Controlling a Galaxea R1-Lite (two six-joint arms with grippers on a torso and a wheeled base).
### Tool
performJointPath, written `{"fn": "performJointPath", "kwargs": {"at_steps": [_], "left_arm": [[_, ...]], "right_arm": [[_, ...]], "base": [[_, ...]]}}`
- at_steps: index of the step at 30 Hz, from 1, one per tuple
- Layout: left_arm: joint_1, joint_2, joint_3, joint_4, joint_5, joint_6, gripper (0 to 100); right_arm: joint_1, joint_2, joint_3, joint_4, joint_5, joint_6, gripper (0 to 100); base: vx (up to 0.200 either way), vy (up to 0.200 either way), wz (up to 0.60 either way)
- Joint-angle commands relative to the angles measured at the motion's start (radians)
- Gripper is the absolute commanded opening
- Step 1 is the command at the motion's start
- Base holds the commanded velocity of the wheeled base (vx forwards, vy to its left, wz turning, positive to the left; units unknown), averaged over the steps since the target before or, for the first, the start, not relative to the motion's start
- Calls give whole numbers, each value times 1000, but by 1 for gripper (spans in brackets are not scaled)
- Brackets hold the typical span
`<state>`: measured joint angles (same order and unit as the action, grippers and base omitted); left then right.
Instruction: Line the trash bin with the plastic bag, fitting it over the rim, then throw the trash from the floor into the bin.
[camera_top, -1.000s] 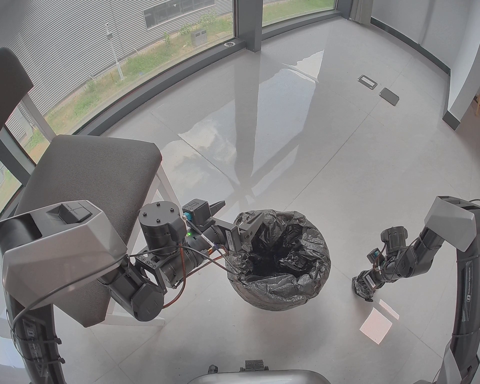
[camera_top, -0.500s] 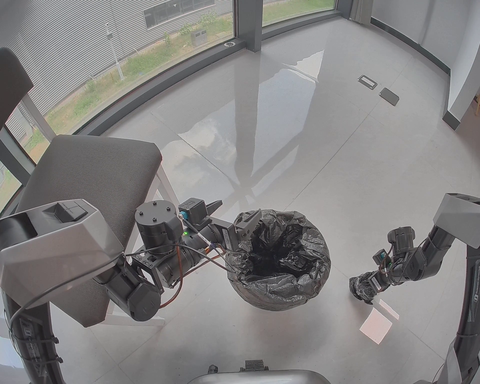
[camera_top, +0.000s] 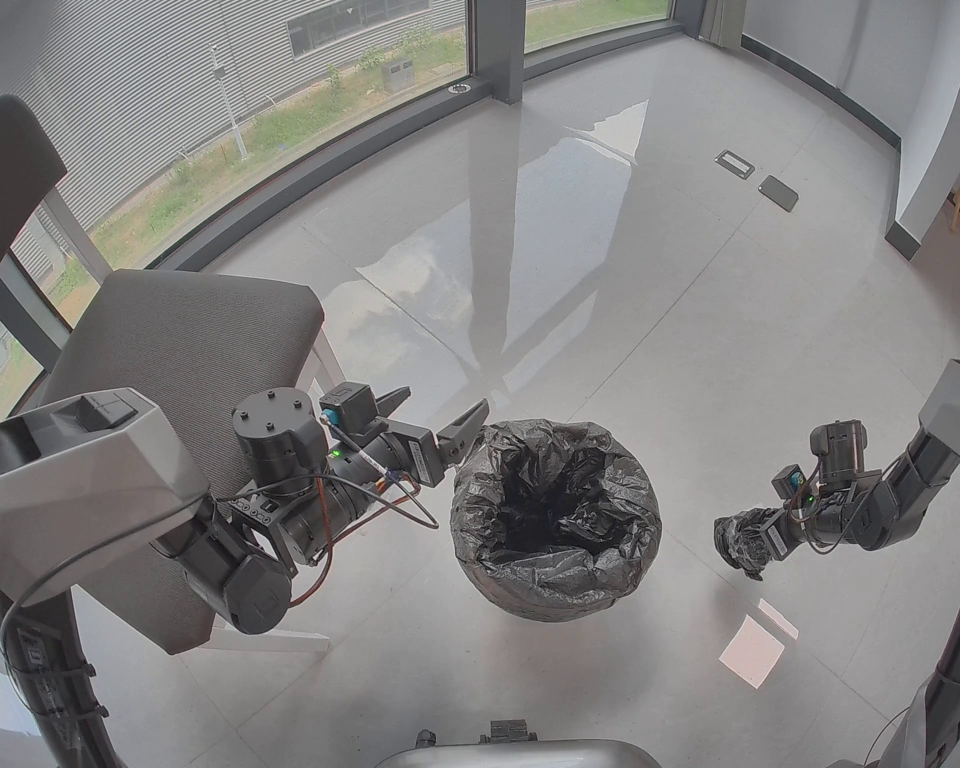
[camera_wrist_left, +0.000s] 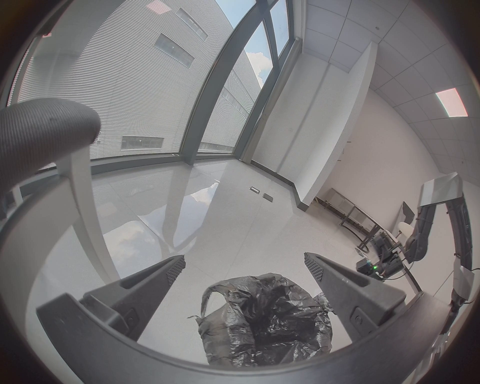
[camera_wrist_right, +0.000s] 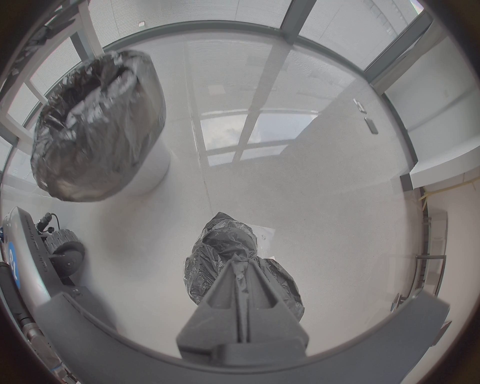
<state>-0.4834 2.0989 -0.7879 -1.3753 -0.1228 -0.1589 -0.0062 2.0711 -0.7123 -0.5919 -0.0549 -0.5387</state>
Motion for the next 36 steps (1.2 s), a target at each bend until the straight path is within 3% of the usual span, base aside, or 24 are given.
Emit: {"fn": "performJointPath", "kwargs": {"at_steps": [1,14,36], "left_arm": [[32,-37,10,-1,8,1,100],[57,-68,32,-13,38,7,100],[49,-68,56,-16,51,4,100]], "right_arm": [[60,-166,14,6,0,-4,0],[284,-327,-73,46,-3,-35,0],[549,-221,-239,83,1,-43,0]], "base": [[0,0,0],[0,0,0],[0,0,0]]}}
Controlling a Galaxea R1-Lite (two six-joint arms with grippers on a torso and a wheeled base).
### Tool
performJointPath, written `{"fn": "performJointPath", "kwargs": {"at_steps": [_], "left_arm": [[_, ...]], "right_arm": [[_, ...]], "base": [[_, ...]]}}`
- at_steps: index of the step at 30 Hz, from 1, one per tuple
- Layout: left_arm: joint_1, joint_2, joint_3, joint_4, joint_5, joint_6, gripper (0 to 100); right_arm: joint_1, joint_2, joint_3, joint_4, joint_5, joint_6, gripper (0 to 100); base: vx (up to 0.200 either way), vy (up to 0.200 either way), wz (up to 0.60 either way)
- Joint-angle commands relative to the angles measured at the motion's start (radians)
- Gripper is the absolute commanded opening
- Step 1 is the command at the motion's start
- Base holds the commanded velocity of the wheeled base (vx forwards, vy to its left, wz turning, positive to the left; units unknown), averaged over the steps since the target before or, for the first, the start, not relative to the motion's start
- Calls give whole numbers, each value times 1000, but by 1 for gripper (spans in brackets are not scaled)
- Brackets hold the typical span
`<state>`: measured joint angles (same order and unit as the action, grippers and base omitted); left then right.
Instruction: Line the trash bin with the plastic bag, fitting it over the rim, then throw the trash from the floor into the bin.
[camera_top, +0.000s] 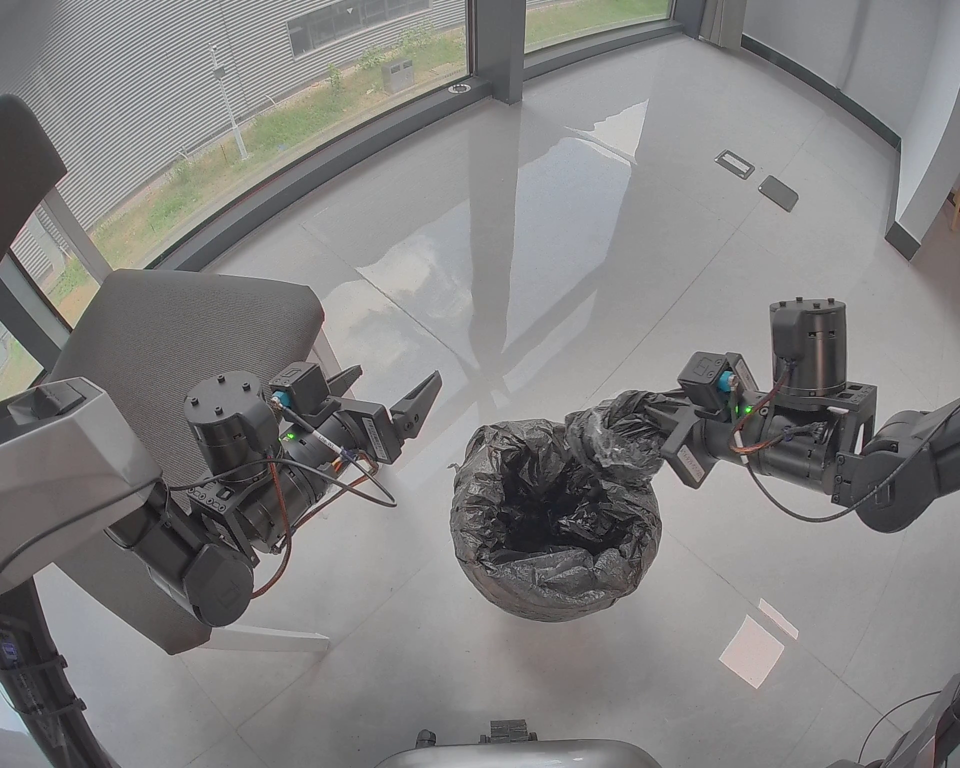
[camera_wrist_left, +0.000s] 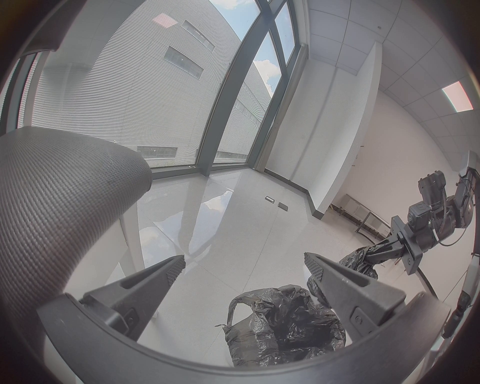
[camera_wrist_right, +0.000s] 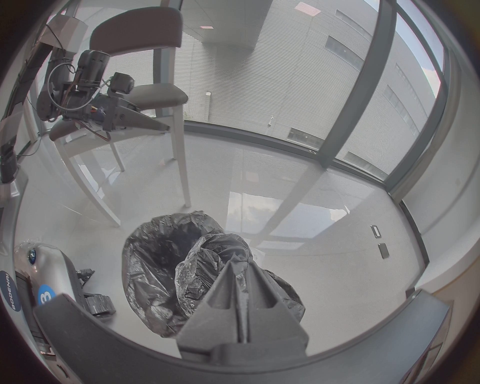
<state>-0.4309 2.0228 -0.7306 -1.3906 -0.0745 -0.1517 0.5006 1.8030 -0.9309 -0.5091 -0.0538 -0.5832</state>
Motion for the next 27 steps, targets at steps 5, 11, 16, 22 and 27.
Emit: {"fn": "performJointPath", "kwargs": {"at_steps": [5,11,16,22,27], "left_arm": [[-8,14,0,-7,4,-2,100],[-26,17,4,-44,18,-2,100],[-26,17,4,-44,18,-5,100],[-23,20,5,-44,16,-8,100],[-23,20,11,-45,15,-8,100]], "right_arm": [[52,82,-23,0,0,2,0],[70,159,-45,-2,11,2,0],[87,190,-46,-2,11,5,0],[102,231,-31,0,8,9,0],[147,200,18,0,-3,17,0]], "base": [[0,0,0],[0,0,0],[0,0,0],[0,0,0],[0,0,0]]}}
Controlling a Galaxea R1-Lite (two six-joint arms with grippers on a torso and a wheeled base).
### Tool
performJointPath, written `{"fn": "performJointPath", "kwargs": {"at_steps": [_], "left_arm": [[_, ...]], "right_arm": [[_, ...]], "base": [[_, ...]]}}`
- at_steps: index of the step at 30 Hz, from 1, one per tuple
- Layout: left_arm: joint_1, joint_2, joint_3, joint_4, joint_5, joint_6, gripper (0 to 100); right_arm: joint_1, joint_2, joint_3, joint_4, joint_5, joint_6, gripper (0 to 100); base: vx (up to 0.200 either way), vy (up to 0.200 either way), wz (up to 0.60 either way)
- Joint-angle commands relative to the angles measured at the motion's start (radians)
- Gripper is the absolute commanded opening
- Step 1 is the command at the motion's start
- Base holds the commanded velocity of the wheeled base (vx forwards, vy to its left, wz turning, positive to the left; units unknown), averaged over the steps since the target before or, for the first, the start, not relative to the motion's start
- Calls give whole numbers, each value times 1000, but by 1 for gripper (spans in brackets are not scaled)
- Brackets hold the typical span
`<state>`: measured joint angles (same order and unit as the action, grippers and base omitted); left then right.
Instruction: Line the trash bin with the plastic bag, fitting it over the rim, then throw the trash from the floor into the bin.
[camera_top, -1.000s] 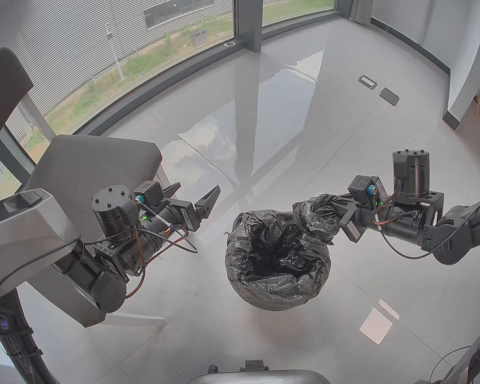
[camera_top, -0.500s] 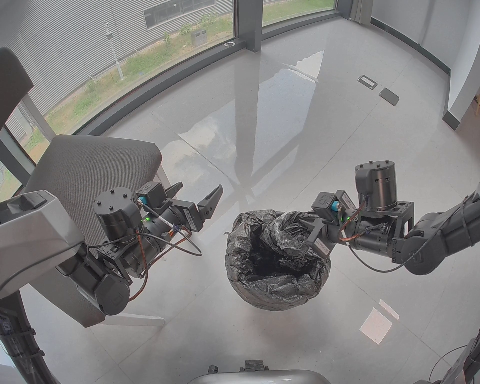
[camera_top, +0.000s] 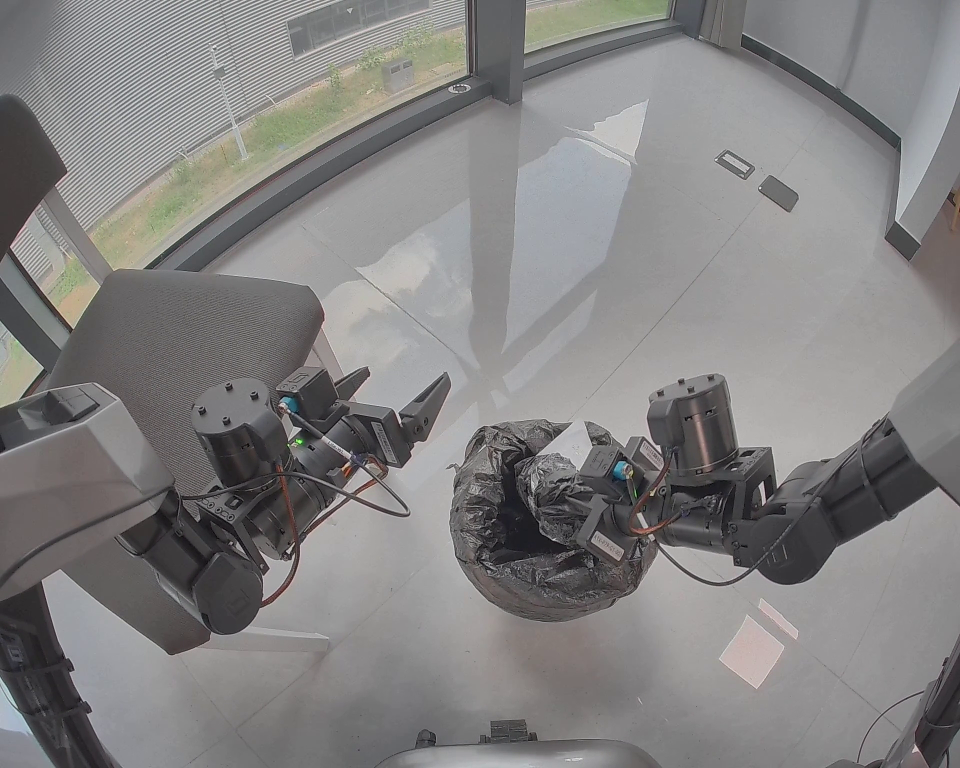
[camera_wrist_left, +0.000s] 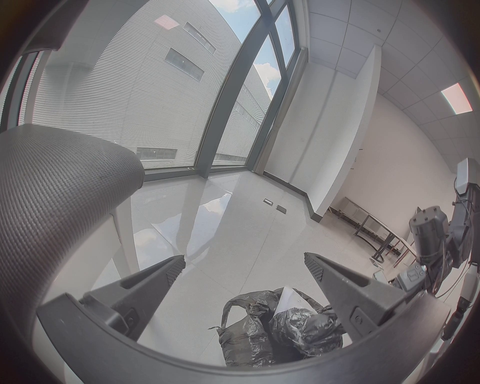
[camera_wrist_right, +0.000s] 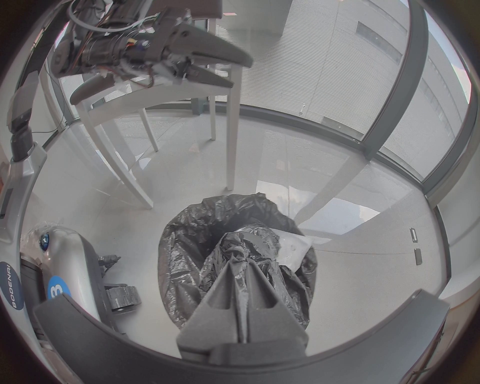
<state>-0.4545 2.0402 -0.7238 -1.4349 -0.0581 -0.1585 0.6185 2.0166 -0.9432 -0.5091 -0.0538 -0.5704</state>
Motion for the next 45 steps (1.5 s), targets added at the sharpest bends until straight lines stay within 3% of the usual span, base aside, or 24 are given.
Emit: {"fn": "performJointPath", "kwargs": {"at_steps": [1,13,19,29,30,38,45], "left_arm": [[0,3,4,-1,-2,-1,100],[-4,0,30,-47,0,-3,100],[3,3,30,-47,-3,-3,100],[7,34,18,-59,-11,-24,100],[7,34,18,-59,-11,-24,100],[11,44,29,-87,-11,-24,100],[13,34,14,-102,0,-21,100]], "right_arm": [[30,-19,32,0,-4,6,0],[21,-101,75,47,-24,20,0],[-43,13,-17,47,-23,15,0],[-48,136,-157,112,-11,12,0],[-48,136,-157,112,-11,12,100],[-56,197,-233,113,-12,18,100],[-98,25,-181,112,-15,23,100]], "base": [[0,0,0],[0,0,0],[0,0,0],[0,0,0],[0,0,0],[0,0,0],[0,0,0]]}}
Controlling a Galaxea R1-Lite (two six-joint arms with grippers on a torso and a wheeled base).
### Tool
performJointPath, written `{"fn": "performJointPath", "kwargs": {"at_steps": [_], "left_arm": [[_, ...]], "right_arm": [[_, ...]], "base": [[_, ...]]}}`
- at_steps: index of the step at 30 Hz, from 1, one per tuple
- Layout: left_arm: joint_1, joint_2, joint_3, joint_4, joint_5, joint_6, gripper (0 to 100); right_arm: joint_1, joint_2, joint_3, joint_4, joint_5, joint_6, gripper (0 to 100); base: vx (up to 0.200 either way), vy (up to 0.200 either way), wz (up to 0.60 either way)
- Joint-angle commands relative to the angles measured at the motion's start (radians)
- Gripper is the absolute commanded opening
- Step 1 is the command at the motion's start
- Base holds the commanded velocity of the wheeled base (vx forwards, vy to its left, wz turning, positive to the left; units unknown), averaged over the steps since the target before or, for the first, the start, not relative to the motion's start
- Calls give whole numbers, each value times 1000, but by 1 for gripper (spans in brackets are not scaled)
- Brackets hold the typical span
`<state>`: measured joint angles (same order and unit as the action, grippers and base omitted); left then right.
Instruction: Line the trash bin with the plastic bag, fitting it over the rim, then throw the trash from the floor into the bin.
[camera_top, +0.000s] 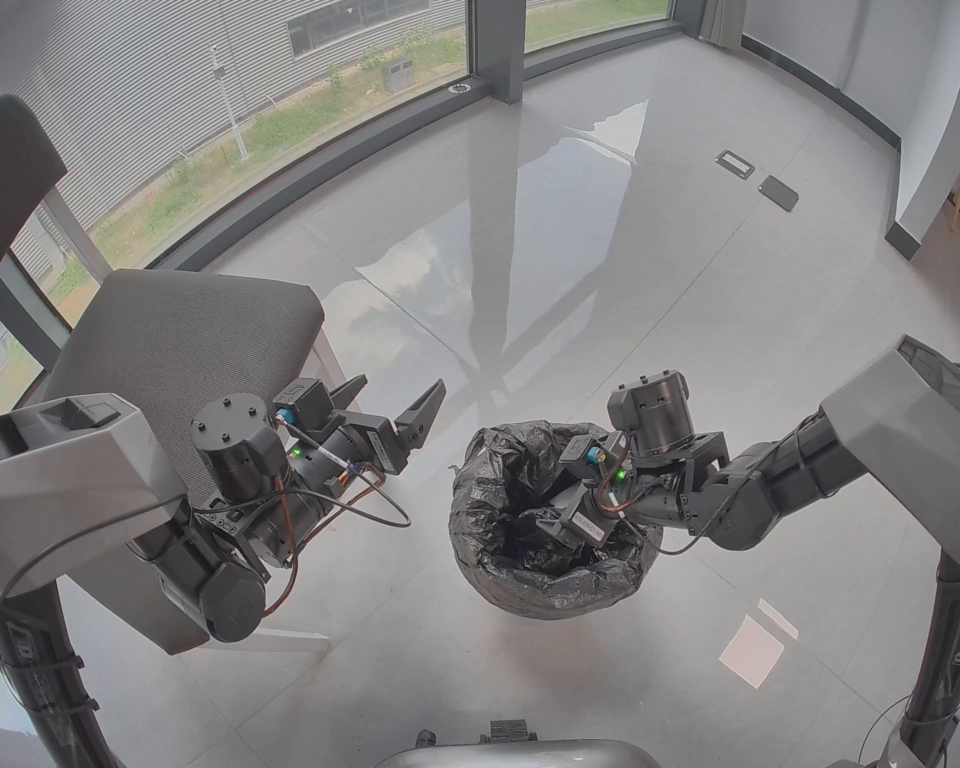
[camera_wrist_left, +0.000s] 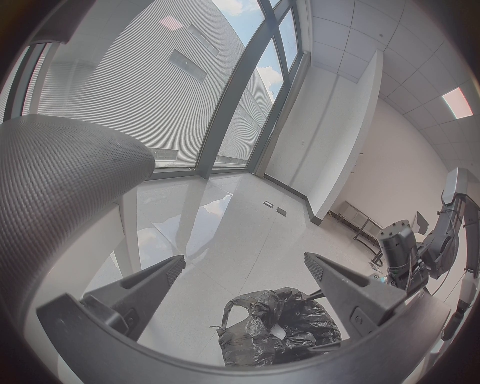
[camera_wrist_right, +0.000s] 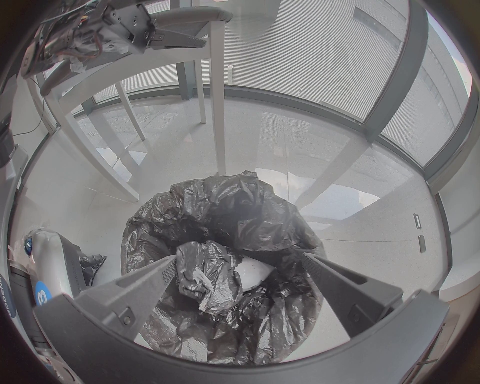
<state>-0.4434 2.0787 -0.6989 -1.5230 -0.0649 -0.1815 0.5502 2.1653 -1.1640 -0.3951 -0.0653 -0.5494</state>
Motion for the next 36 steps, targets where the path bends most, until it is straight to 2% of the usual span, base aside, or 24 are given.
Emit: {"fn": "performJointPath", "kwargs": {"at_steps": [1,2,3,8,11,17,21,26,29,31,32,34,35,36], "left_arm": [[2,-6,-11,-16,7,2,100],[2,-6,-11,-16,7,2,100],[0,-23,-7,-22,8,8,100],[-9,-103,42,20,13,25,100],[-8,-210,98,178,14,99,100],[-40,-394,93,349,43,123,100],[-75,-546,99,466,83,134,100],[-69,-752,105,618,88,135,100],[-44,-901,121,738,99,137,100],[28,-1088,144,885,106,137,100],[28,-1088,144,885,106,137,100],[107,-1260,170,1006,103,125,100],[112,-1267,171,1012,103,125,100],[176,-1379,194,1066,103,117,100]], "right_arm": [[-32,-130,41,-2,-5,2,100],[-32,-130,41,-2,-5,2,100],[-72,-239,87,-10,-10,19,100],[-139,-450,175,-10,-16,106,100],[-199,-588,236,-11,-33,187,100],[-306,-825,386,-57,-50,351,100],[-366,-975,529,-107,-51,419,100],[-438,-1148,695,-179,-42,447,100],[-480,-1263,797,-200,-41,453,100],[-507,-1423,942,-202,-27,453,100],[-507,-1423,942,-202,-27,453,100],[-526,-1599,1066,-199,41,465,100],[-527,-1608,1072,-199,42,467,100],[-564,-1711,1127,-189,87,480,100]], "base": [[0,0,0],[0,0,0],[0,0,0],[0,0,0],[0,0,0],[0,0,0],[0,0,0],[0,0,0],[0,0,0],[0,0,0],[0,0,0],[0,0,0],[0,0,0],[0,0,0]]}}
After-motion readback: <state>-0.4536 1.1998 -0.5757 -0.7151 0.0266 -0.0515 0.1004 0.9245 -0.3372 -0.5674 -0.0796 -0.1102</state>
